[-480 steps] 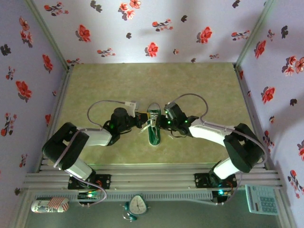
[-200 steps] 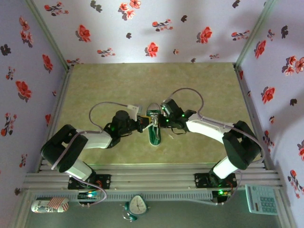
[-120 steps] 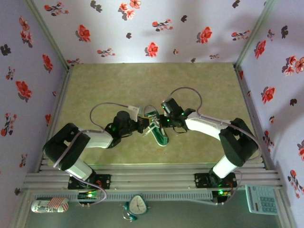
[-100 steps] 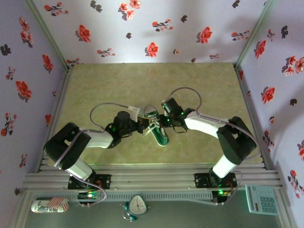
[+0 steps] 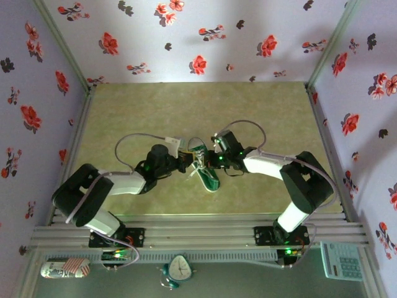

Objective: Tie the shoes

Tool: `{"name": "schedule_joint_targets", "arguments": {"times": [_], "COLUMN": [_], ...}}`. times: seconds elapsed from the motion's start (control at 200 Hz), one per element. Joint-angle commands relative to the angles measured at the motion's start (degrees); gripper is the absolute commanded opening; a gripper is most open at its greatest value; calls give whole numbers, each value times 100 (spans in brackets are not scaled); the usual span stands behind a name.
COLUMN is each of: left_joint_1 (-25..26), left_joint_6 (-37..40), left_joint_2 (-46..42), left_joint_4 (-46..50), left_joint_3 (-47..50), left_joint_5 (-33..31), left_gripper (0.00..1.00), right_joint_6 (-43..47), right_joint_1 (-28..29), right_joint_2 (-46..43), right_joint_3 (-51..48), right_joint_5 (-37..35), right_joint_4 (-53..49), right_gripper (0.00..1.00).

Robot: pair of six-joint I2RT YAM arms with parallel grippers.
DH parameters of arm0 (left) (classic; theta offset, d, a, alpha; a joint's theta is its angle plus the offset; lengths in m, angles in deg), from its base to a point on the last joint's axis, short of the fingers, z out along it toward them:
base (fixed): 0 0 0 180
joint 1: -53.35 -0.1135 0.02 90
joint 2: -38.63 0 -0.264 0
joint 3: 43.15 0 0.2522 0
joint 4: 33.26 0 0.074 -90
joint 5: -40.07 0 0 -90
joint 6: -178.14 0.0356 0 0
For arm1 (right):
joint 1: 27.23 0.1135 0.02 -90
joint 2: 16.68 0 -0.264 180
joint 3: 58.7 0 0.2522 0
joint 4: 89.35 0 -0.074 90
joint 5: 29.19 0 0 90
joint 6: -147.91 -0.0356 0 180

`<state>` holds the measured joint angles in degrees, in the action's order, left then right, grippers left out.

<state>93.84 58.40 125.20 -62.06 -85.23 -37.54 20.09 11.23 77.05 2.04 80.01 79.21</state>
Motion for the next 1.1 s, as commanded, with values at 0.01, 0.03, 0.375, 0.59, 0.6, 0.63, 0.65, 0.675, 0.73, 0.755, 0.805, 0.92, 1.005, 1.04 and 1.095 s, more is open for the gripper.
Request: {"name": "schedule_joint_targets", "arguments": {"times": [0.01,0.03,0.375,0.59,0.6,0.63,0.65,0.675,0.73,0.755,0.805,0.92,1.005,1.04,1.095], "left_joint_1": [-88,-94,-110,-115,-115,-112,-111,-111,-103,-108,-110,-113,-113,-103,-111], "left_joint_6": [266,281,258,238,235,232,231,227,223,214,214,244,273,302,329], "left_joint_2": [-272,-291,-408,-363,-360,-354,-354,-342,-321,-322,-323,-388,-430,-448,-464], "left_joint_4": [319,354,447,407,407,398,386,381,347,331,306,249,281,313,358], "left_joint_3": [-41,-47,25,108,107,114,114,116,118,125,144,211,239,249,259], "left_joint_5": [-148,-148,-148,-148,-148,-140,-140,-133,-93,-74,-52,-52,-55,-57,-54], "left_gripper": [0,0,0,0,0,0,0,0,0,0,0,0,0,0,0], "right_joint_6": [-676,-696,-332,-146,-140,-138,-130,-129,-124,-112,-54,196,343,383,455], "right_joint_1": [141,148,206,256,265,270,283,288,305,314,321,337,337,335,345], "right_joint_2": [134,136,-119,-269,-279,-294,-297,-303,-351,-381,-489,-837,-984,-992,-916], "right_joint_3": [-110,-109,25,0,-12,-29,-39,-40,-56,-64,-73,-112,-94,-71,14], "right_joint_5": [707,703,-327,-601,-613,-598,-586,-555,-528,-525,-576,-918,-1097,-1105,-1042], "right_joint_4": [881,911,165,-237,-238,-234,-227,-218,-188,-186,-201,-304,-432,-483,-591], "right_gripper": [5,5,5,6,6,8,9,11,14,15,17,20,21,22,24]}}
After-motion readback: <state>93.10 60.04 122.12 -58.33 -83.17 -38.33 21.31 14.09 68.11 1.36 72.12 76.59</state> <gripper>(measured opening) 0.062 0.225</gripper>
